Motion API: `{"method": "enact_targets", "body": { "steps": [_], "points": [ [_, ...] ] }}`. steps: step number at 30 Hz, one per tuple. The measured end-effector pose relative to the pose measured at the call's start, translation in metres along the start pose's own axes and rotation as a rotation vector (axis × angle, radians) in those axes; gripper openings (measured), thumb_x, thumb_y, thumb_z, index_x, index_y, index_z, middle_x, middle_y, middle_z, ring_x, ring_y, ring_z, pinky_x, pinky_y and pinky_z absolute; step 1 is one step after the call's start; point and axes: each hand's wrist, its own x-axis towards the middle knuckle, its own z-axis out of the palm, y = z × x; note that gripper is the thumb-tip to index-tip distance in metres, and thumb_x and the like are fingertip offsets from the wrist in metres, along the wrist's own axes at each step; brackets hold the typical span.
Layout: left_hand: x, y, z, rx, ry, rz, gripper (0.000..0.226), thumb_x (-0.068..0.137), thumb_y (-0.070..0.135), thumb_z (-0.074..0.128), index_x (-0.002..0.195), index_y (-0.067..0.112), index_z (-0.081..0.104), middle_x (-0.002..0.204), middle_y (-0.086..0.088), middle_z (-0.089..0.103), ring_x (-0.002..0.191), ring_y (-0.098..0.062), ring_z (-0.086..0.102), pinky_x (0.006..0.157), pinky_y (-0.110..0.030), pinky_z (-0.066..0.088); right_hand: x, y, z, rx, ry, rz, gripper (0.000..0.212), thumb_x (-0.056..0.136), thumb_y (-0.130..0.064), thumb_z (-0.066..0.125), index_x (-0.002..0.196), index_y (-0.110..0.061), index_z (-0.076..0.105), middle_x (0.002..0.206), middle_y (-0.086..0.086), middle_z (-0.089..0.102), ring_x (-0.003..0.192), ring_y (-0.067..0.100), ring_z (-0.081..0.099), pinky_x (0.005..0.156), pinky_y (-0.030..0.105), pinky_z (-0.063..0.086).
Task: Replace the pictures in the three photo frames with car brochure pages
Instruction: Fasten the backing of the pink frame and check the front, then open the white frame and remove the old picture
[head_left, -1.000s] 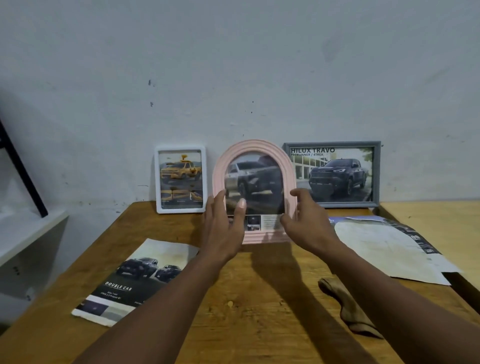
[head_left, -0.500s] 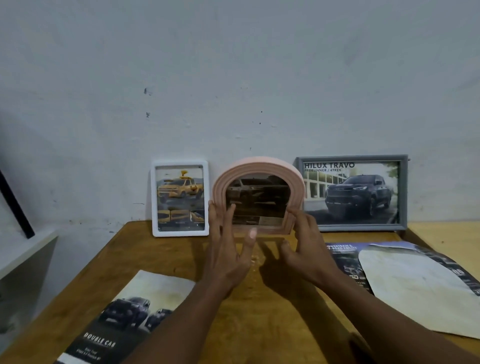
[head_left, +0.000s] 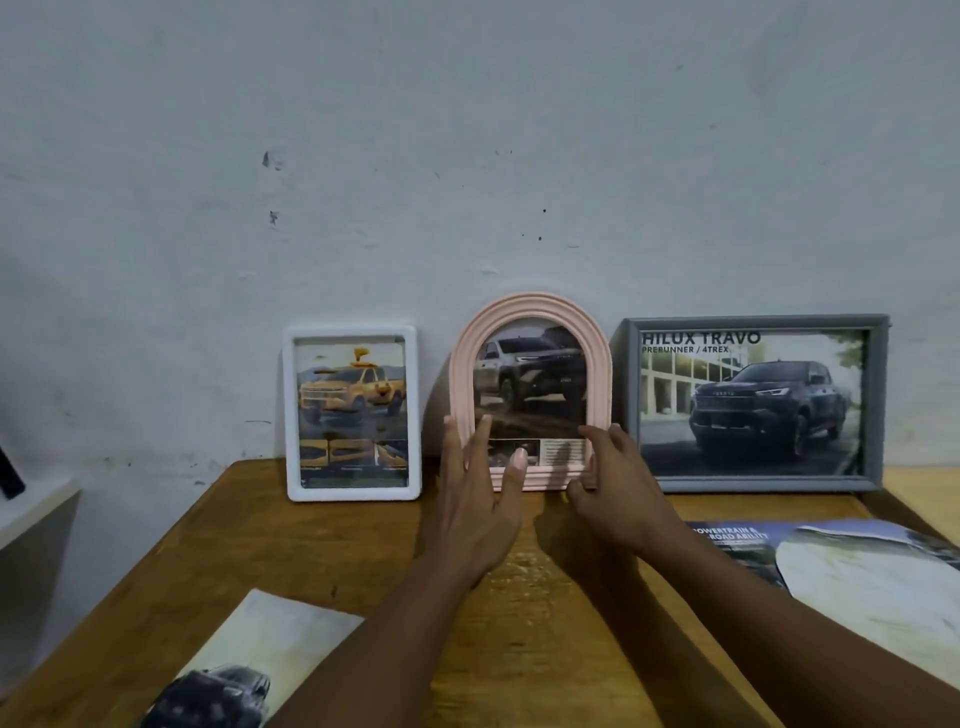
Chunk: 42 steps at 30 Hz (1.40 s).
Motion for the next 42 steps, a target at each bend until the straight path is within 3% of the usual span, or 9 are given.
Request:
{"method": "enact_targets", "body": {
  "steps": [3, 7, 12, 16, 22, 27, 30, 36, 42],
  "points": [
    [-0.003, -0.001, -0.002, -0.006, -0.029, -0.040, 0.071, 0.091, 0.078, 0.012, 0.155, 0.051, -0.002, 0.166, 0.016, -0.020, 0.156, -0.017, -0.002, 0.122, -0.054, 0.020, -0.001, -0.002, 0.003, -0.024, -0.020, 0.007, 0.063, 0.091, -0.029, 0.066, 0.147, -0.022, 0.037, 0.148, 0.006, 0.032, 0.132, 0.026, 0.043, 0.108, 0.042, 0.044],
    [-0.013, -0.002, -0.018, -0.012, -0.032, -0.069, 0.073, 0.091, 0.077, 0.014, 0.157, 0.049, 0.001, 0.169, 0.014, -0.011, 0.156, -0.019, 0.001, 0.123, -0.052, 0.018, -0.007, -0.016, 0.000, -0.019, -0.002, 0.005, 0.062, 0.091, -0.026, 0.066, 0.146, -0.023, 0.038, 0.157, 0.008, 0.026, 0.140, 0.029, 0.036, 0.111, 0.045, 0.039],
    [-0.015, -0.010, -0.064, 0.002, 0.047, -0.067, 0.068, 0.099, 0.067, 0.022, 0.159, 0.042, 0.004, 0.170, 0.009, -0.004, 0.156, -0.021, 0.000, 0.123, -0.054, 0.015, -0.009, -0.060, -0.001, 0.079, 0.126, -0.163, 0.054, 0.090, -0.020, 0.067, 0.139, -0.025, 0.044, 0.143, -0.002, 0.042, 0.124, 0.014, 0.048, 0.091, 0.021, 0.043],
    [-0.011, -0.034, -0.099, -0.013, 0.138, -0.122, 0.073, 0.097, 0.068, 0.022, 0.161, 0.037, 0.005, 0.170, 0.002, 0.000, 0.156, -0.020, 0.000, 0.125, -0.050, 0.012, -0.008, -0.097, 0.017, 0.195, 0.035, -0.202, 0.047, 0.091, -0.019, 0.066, 0.135, -0.025, 0.050, 0.138, -0.003, 0.054, 0.126, 0.016, 0.052, 0.100, 0.032, 0.050],
    [0.004, -0.083, -0.123, -0.013, 0.260, -0.253, 0.088, 0.085, 0.082, 0.016, 0.160, 0.037, 0.007, 0.169, 0.003, 0.004, 0.155, -0.027, 0.009, 0.122, -0.055, 0.021, 0.008, -0.128, 0.064, 0.295, -0.172, -0.170, 0.045, 0.095, -0.024, 0.062, 0.137, -0.026, 0.045, 0.134, 0.001, 0.056, 0.099, 0.009, 0.050, 0.078, 0.022, 0.045],
    [0.027, -0.100, -0.128, -0.113, 0.296, -0.366, 0.086, 0.089, 0.075, 0.027, 0.160, 0.036, -0.004, 0.170, 0.000, -0.005, 0.155, -0.030, 0.008, 0.122, -0.053, 0.020, 0.029, -0.138, 0.096, 0.323, -0.180, -0.139, 0.045, 0.095, -0.029, 0.063, 0.133, -0.031, 0.040, 0.122, 0.000, 0.058, 0.098, 0.012, 0.059, 0.072, 0.023, 0.051],
    [0.036, -0.108, -0.126, -0.228, 0.288, -0.362, 0.090, 0.083, 0.078, 0.029, 0.158, 0.042, -0.005, 0.170, -0.001, 0.008, 0.153, -0.032, 0.019, 0.119, -0.055, 0.028, 0.036, -0.139, 0.106, 0.387, -0.213, -0.141, 0.040, 0.095, -0.026, 0.063, 0.125, -0.034, 0.038, 0.116, -0.006, 0.055, 0.097, 0.008, 0.059, 0.069, 0.019, 0.049],
    [0.020, -0.102, -0.132, -0.170, 0.368, -0.300, 0.092, 0.079, 0.086, 0.027, 0.156, 0.043, 0.000, 0.164, -0.005, 0.023, 0.143, -0.033, 0.038, 0.109, -0.056, 0.044, 0.026, -0.146, 0.098, 0.483, -0.179, -0.149, 0.039, 0.093, -0.024, 0.065, 0.122, -0.035, 0.040, 0.113, -0.007, 0.055, 0.090, 0.008, 0.061, 0.072, 0.025, 0.056],
    [-0.022, -0.062, -0.158, -0.164, 0.396, -0.201, 0.077, 0.095, 0.063, 0.032, 0.160, 0.035, 0.001, 0.164, -0.009, 0.025, 0.138, -0.030, 0.044, 0.099, -0.038, 0.044, -0.010, -0.160, 0.050, 0.470, -0.030, -0.253, 0.030, 0.093, -0.016, 0.064, 0.115, -0.032, 0.050, 0.109, -0.013, 0.050, 0.094, 0.004, 0.055, 0.062, 0.013, 0.047]
  ]
}}
